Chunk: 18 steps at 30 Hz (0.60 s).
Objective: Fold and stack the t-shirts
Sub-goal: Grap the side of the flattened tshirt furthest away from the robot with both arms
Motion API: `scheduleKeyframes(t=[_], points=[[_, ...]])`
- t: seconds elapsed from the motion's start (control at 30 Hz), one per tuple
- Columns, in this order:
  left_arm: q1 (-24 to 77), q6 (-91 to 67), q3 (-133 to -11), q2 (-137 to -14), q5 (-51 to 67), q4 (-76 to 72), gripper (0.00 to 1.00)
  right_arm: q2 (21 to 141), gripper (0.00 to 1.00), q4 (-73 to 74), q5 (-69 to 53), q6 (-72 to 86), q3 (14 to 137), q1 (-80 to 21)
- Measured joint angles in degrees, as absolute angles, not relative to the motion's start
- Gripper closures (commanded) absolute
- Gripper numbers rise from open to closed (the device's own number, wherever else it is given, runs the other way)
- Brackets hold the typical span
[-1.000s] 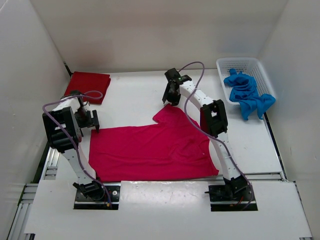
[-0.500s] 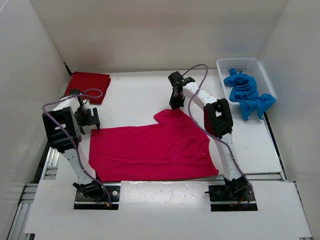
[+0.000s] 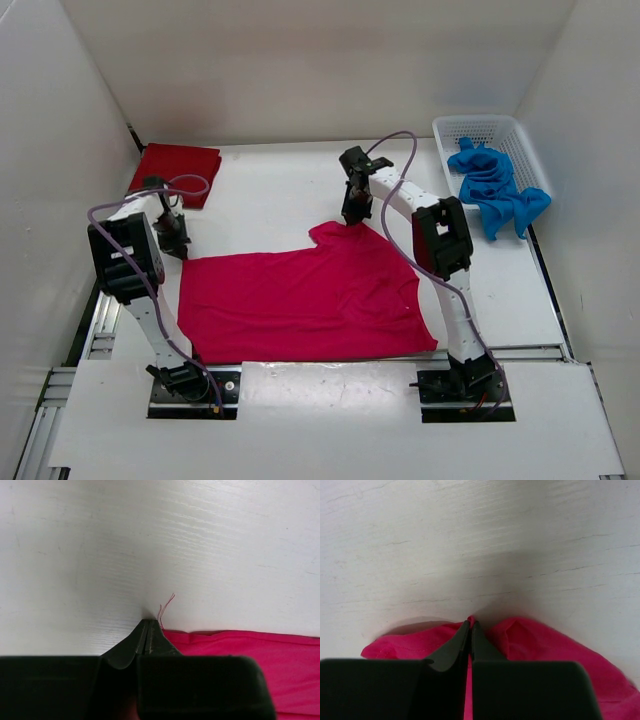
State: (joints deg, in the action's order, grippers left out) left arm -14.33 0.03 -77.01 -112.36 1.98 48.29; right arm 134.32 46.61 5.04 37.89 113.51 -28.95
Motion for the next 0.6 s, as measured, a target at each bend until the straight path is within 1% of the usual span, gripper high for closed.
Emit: scheduleKeyframes(t=[0.13,0.27,0.43,0.6], points=[[-14.2,0.0,-74.9,-110.8,2.0,47.6,0.90,130.0,1.00,45.3,4.1,35.6,109.0,-28.9],[-14.2,0.0,-72.8,-109.1,2.0,47.7,0.90,121.2,1.00,44.6,3.5,33.7,102.3,-28.9],[-14.2,0.0,-71.7,-105.3,2.7,48.7,0.90,112.5,1.00,42.8,3.0,32.4,97.0,-29.0],[-14.1,0.0,-71.7,-100.4,3.7,49.6,0.90,109.1,1.00,41.7,3.0,32.3,92.4,-29.6]])
